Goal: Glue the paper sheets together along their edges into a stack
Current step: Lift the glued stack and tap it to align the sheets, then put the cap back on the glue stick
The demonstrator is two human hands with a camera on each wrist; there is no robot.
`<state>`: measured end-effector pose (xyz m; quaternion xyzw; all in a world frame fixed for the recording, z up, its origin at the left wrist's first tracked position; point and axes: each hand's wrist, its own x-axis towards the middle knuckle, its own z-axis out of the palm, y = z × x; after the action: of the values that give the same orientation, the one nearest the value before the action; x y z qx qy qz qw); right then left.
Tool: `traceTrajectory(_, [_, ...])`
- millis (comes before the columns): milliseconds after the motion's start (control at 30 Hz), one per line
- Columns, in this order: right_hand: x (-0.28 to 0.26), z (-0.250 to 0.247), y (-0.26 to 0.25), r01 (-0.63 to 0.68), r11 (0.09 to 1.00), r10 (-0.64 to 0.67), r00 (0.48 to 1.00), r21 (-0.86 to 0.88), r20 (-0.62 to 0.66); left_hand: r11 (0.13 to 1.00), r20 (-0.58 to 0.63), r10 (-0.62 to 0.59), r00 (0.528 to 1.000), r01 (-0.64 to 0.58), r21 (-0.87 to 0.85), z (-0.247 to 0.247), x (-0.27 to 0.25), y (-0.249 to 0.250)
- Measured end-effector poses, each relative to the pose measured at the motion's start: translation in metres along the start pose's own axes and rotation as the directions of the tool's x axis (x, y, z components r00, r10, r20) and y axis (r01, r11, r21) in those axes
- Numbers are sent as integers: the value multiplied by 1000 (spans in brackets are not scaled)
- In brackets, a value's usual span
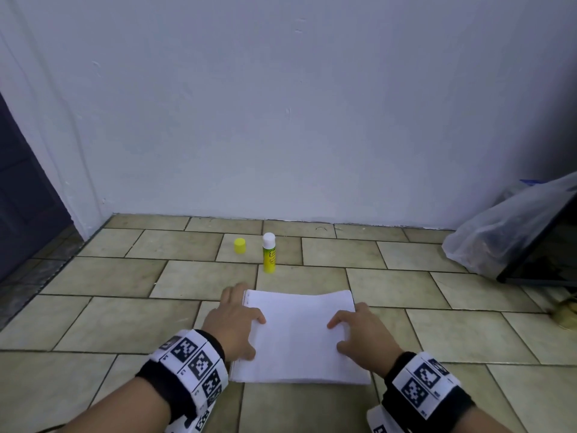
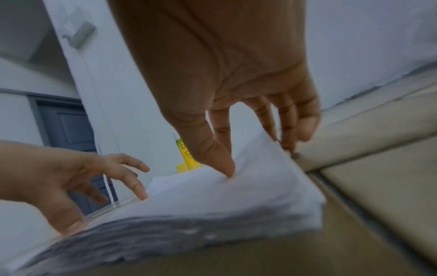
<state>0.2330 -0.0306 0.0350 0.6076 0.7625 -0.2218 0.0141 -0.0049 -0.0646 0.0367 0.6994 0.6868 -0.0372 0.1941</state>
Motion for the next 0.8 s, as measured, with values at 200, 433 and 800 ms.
traceTrajectory(200, [0, 3, -26, 171, 960, -162, 985, -220, 59, 996, 4, 62, 998, -62, 58, 1, 1, 2])
traceTrajectory(433, [8, 11, -42, 250, 943, -192, 947, -220, 257, 993, 87, 114, 990, -117, 25, -8, 8, -8])
traceTrajectory(800, [12, 6, -58, 280, 926, -230, 951, -255, 207, 924, -333, -109, 937, -28, -382, -73, 76, -18])
